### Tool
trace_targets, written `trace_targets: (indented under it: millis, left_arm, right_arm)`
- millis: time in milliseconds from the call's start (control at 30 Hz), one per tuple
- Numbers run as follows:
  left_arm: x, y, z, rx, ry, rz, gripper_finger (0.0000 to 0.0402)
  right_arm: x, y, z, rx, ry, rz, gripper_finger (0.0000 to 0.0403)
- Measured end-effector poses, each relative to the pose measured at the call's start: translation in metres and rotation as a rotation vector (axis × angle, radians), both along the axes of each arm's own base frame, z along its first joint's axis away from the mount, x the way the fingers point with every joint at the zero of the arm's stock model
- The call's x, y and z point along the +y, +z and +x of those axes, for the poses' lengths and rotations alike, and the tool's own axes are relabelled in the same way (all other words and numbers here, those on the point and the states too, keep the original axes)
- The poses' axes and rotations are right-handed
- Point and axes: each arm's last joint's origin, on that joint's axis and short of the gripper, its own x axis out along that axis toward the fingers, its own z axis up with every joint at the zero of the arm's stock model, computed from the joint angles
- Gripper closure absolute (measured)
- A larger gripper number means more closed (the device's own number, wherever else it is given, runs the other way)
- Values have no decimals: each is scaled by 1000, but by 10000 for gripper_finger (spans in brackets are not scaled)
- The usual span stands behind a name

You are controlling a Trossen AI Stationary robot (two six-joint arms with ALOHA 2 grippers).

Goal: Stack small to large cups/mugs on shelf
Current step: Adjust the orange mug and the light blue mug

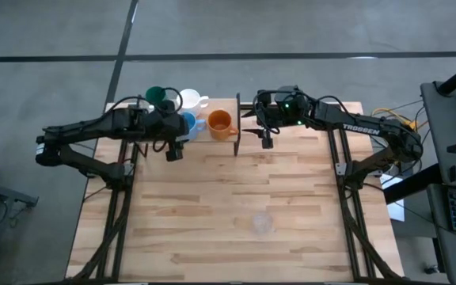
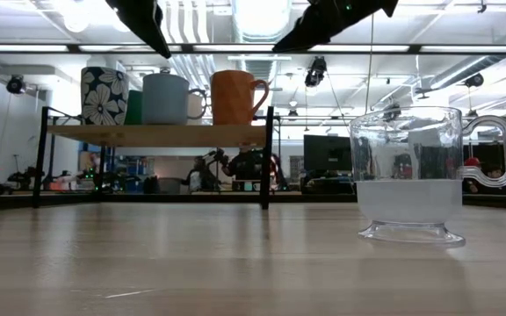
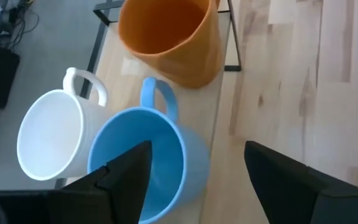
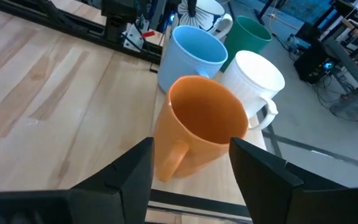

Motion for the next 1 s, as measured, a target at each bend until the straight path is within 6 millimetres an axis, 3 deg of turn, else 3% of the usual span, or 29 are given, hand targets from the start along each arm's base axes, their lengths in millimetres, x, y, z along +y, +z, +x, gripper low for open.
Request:
trace_targets:
  millis: [733, 1000]
  left_arm:
    - [6, -16, 2, 33, 29, -14, 158]
    - [9, -30, 4, 57, 36, -17, 158]
  right_arm:
    - [0, -2, 0, 5, 1, -1, 199]
    - [0, -2, 0, 5, 2, -2, 199]
